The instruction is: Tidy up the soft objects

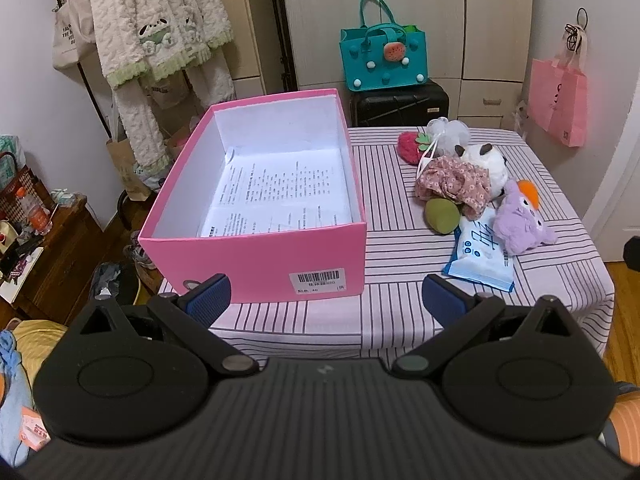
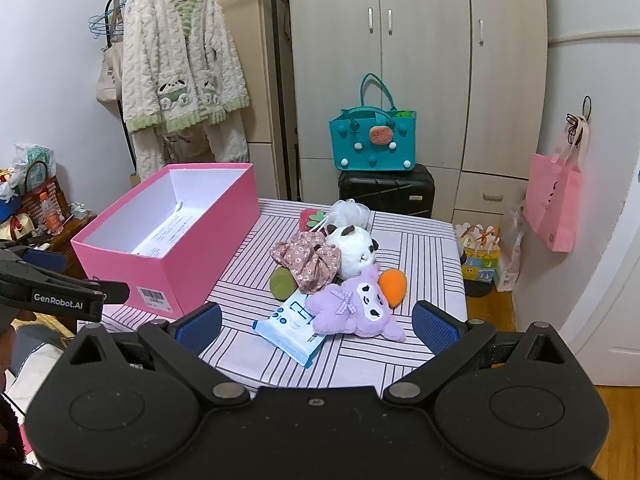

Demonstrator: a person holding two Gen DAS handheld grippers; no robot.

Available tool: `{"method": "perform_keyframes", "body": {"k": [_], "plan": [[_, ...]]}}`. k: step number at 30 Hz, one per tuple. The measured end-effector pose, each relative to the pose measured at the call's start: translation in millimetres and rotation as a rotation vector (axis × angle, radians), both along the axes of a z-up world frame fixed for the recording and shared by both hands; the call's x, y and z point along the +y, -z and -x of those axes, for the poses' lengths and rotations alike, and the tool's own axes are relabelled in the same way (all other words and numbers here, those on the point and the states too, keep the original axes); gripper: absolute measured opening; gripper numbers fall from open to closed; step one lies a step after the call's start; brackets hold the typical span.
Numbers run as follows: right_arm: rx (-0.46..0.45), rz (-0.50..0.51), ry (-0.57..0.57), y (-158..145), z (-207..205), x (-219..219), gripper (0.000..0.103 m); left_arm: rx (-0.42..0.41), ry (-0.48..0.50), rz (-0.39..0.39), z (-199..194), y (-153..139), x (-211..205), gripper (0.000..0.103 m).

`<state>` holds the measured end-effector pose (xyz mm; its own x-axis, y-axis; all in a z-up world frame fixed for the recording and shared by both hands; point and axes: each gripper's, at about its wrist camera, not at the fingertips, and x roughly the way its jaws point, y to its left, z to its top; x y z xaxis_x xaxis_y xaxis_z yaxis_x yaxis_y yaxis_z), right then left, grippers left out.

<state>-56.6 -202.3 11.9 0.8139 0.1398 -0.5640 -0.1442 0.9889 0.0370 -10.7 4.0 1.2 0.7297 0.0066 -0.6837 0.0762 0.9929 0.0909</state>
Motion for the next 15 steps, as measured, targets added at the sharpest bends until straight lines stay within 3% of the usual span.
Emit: {"method": "perform_keyframes", "body": {"k": [8,15], "plan": [[-0.012,-0.02,0.007,-0.6,2.4,-3.5,0.103,-0.029,-0.002,-0.011,3.8,-0.3,-1.2,0.103],[-0.095,-0.063,0.04,1.9,12.6,-10.2,0.103,-0.097,-0.007,0.028,9.6,0.0,2.2,0.103]]}}
